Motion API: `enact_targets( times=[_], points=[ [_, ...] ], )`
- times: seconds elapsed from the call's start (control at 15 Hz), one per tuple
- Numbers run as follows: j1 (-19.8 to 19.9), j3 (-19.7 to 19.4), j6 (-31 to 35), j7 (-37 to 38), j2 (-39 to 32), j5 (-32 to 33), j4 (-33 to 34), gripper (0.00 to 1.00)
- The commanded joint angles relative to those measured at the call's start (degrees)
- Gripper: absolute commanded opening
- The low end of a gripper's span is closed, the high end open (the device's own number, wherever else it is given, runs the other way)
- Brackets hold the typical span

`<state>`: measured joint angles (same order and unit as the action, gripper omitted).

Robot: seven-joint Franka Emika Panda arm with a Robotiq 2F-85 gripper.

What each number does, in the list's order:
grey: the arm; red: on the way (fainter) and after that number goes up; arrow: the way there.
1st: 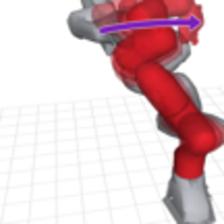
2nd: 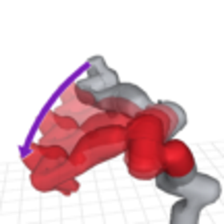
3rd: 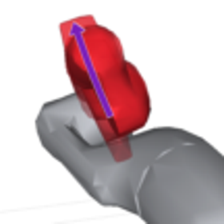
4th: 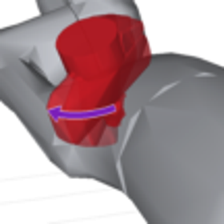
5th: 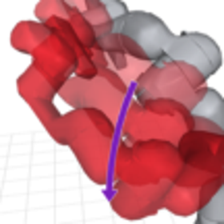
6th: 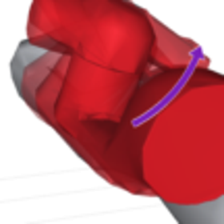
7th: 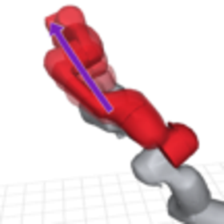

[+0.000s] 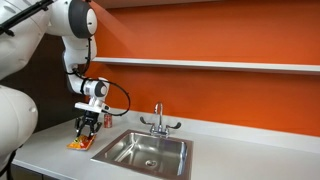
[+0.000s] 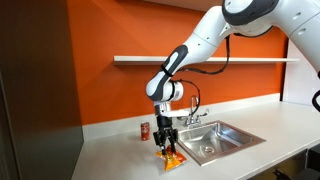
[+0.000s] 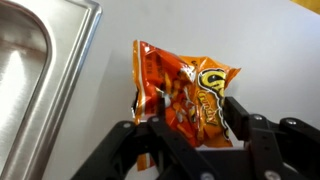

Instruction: Remove the orange packet from the sink and put it on the counter

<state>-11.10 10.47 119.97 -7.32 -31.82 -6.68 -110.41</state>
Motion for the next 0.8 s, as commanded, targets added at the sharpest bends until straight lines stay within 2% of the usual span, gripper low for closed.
enact_targets(
  times=[0.0,0.07,0.13,0.47,0.73],
  points=[
    [0.3,0.4,-3.6,0.5,2.7,0.6,0.6,0.95],
    [0.3,0.5,-4.1,0.5,3.6,0.5,0.3,0.99],
    [0.3,0.5,-4.5,0.6,4.3,0.5,0.0,1.00],
    [0.4,0.7,-5.5,0.4,9.1,0.0,-2.8,1.00],
    [0.8,0.7,-5.0,0.6,14.3,-1.1,-7.9,1.00]
  ],
)
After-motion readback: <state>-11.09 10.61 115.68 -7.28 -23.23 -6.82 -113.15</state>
